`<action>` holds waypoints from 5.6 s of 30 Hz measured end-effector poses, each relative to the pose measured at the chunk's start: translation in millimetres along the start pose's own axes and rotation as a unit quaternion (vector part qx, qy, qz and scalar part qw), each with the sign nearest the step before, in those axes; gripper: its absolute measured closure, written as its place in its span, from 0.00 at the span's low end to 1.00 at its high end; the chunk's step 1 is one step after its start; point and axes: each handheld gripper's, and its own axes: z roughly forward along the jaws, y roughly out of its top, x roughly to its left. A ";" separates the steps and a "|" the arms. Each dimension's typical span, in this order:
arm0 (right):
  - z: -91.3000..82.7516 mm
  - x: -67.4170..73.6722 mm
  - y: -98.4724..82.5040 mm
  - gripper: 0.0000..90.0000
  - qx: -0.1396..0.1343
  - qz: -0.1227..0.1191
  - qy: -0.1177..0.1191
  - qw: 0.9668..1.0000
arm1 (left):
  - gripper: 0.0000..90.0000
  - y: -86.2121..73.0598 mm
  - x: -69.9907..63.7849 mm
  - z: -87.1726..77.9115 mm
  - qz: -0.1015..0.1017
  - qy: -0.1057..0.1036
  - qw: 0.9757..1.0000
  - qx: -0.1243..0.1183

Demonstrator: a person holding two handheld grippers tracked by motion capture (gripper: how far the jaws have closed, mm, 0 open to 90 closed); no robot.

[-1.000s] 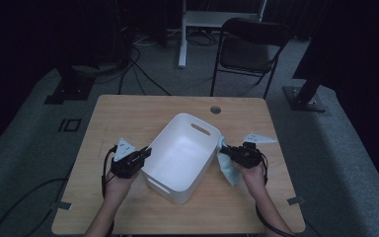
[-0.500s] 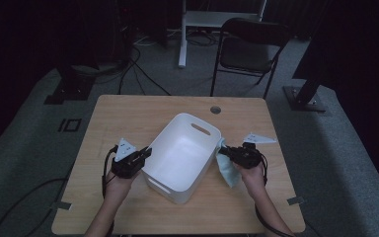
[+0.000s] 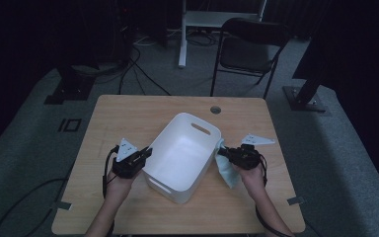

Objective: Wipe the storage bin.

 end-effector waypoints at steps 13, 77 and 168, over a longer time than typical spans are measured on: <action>0.0 4.9 0.6 0.95 0.003 -0.007 0.004 1.000 | 0.95 0.9 -1.3 0.4 0.002 0.003 1.000 0.005; -2.2 41.9 -17.8 0.94 0.010 -0.040 0.020 0.999 | 0.95 2.8 -9.3 3.7 -0.003 0.025 1.000 0.007; -4.7 106.5 -53.0 0.94 0.057 -0.068 0.048 0.995 | 0.98 5.1 -17.9 6.1 -0.007 0.044 0.999 0.014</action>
